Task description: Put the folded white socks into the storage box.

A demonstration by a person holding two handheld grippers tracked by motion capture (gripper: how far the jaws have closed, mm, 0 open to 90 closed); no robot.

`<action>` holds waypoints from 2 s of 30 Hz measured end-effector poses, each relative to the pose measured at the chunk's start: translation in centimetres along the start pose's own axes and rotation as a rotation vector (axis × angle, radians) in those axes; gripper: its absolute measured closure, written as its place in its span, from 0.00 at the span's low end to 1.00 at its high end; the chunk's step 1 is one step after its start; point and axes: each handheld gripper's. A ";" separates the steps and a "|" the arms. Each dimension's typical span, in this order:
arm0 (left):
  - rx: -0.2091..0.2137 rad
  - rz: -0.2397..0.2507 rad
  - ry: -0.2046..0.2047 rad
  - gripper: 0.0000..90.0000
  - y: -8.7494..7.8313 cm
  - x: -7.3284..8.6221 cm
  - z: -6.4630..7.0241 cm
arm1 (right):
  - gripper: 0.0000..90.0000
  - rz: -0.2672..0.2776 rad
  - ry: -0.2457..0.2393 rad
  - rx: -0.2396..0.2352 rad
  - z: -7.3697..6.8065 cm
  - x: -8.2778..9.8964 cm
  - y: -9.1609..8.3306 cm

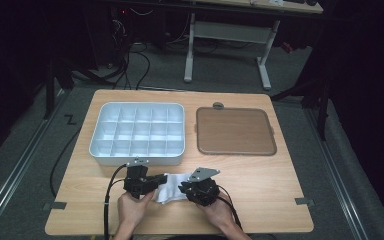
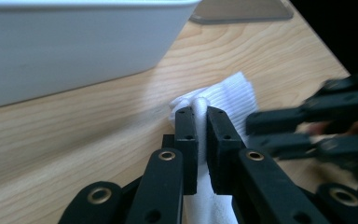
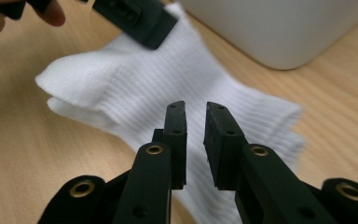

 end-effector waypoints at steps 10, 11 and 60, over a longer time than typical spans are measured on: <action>-0.006 0.009 -0.007 0.94 -0.1 0.1 -0.3 | 0.72 0.047 0.136 0.121 3.4 1.0 -3.0; -0.010 0.009 -0.008 0.93 0.0 0.1 -0.4 | 0.71 0.048 0.161 0.118 3.9 1.4 -3.1; 0.068 -0.036 0.001 0.93 2.3 0.2 3.8 | 0.84 -0.039 0.125 0.026 3.1 1.4 0.9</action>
Point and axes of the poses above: each handheld gripper's, and its own axes: y roughly forward along the jaws, x roughly out of its underside, z roughly to its right, and after that the axes turned 5 degrees about y, right-handed
